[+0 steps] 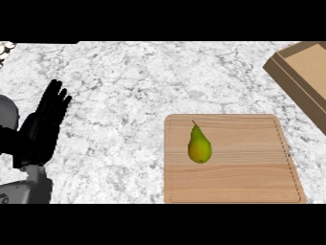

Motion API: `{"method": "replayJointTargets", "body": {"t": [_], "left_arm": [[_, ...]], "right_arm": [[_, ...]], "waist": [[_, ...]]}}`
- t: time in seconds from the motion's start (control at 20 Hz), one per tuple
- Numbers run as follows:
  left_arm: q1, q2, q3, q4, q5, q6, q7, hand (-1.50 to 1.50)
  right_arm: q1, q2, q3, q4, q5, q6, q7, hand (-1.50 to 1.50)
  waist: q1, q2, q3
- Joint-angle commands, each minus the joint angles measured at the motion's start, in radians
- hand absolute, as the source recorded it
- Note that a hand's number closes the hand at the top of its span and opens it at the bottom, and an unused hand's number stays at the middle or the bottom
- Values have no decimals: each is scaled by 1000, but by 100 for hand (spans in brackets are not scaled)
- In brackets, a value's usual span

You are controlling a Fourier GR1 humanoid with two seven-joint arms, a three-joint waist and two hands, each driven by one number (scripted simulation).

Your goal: Pick the lemon from the cutting board and place it in the cardboard box

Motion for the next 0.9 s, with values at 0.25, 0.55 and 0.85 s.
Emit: {"method": "replayJointTargets", "body": {"t": [0.25,0.55,0.85], "left_arm": [[22,-3,-15,-20,-4,-9,-1,0],[-23,3,0,-23,21,-14,22,0],[28,-14,-18,-14,-1,-8,-12,0]], "right_arm": [[-6,-134,119,381,211,-3,-98,150],[-170,-141,87,723,198,-3,-206,-150],[-186,-87,-76,710,44,-262,-367,-150]], "waist": [[27,7,0],[24,7,1],[22,8,3]]}}
